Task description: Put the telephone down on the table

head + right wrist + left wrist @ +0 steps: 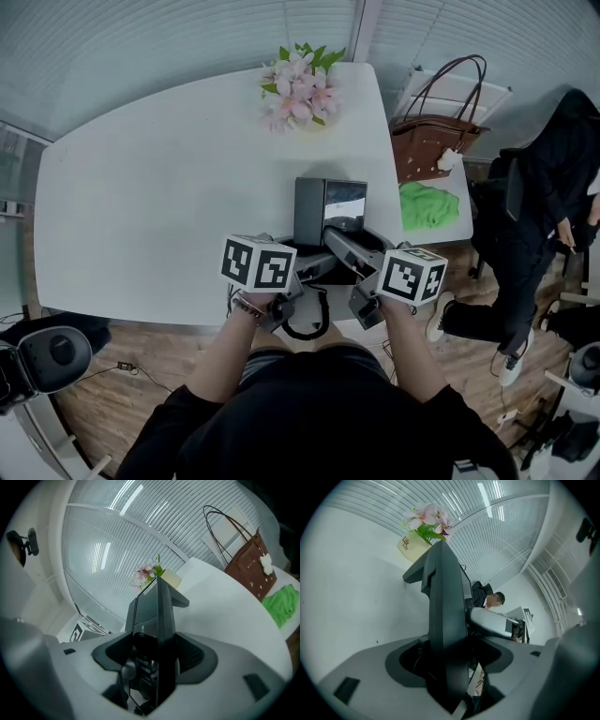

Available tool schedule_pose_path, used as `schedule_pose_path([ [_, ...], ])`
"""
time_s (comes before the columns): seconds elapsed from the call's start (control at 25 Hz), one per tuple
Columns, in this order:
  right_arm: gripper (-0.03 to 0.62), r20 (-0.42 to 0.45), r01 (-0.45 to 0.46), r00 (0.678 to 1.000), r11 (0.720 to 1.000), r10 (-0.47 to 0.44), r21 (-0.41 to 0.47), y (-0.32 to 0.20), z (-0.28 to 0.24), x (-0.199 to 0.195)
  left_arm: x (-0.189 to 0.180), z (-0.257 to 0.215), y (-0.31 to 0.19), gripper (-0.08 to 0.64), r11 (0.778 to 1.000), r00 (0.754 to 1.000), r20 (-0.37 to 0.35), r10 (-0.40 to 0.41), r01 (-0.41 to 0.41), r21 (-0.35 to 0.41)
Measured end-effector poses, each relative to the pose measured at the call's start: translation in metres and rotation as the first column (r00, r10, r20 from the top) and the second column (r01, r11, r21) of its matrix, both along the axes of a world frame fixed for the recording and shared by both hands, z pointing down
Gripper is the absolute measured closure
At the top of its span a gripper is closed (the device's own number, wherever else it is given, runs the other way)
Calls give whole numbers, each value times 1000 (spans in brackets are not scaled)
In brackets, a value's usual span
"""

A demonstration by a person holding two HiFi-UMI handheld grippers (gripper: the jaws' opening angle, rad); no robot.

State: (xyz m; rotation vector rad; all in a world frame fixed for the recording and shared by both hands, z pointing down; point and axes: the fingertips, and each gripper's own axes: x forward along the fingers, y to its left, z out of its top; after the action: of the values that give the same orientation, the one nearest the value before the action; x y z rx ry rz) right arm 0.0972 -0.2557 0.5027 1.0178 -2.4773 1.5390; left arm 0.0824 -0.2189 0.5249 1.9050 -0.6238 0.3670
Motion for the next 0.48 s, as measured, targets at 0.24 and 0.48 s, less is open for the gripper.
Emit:
schedule_pose_path([
  [0.24, 316, -7, -5, 1000, 1000, 5, -5, 2, 0, 0, 0, -1, 1, 245, 1000, 1000, 9, 8, -8, 6],
  [0.48, 311, -18, -7, 1000, 1000, 7, 0, 3, 1, 1, -2, 1, 2, 245, 999, 999, 50, 14, -16, 38],
])
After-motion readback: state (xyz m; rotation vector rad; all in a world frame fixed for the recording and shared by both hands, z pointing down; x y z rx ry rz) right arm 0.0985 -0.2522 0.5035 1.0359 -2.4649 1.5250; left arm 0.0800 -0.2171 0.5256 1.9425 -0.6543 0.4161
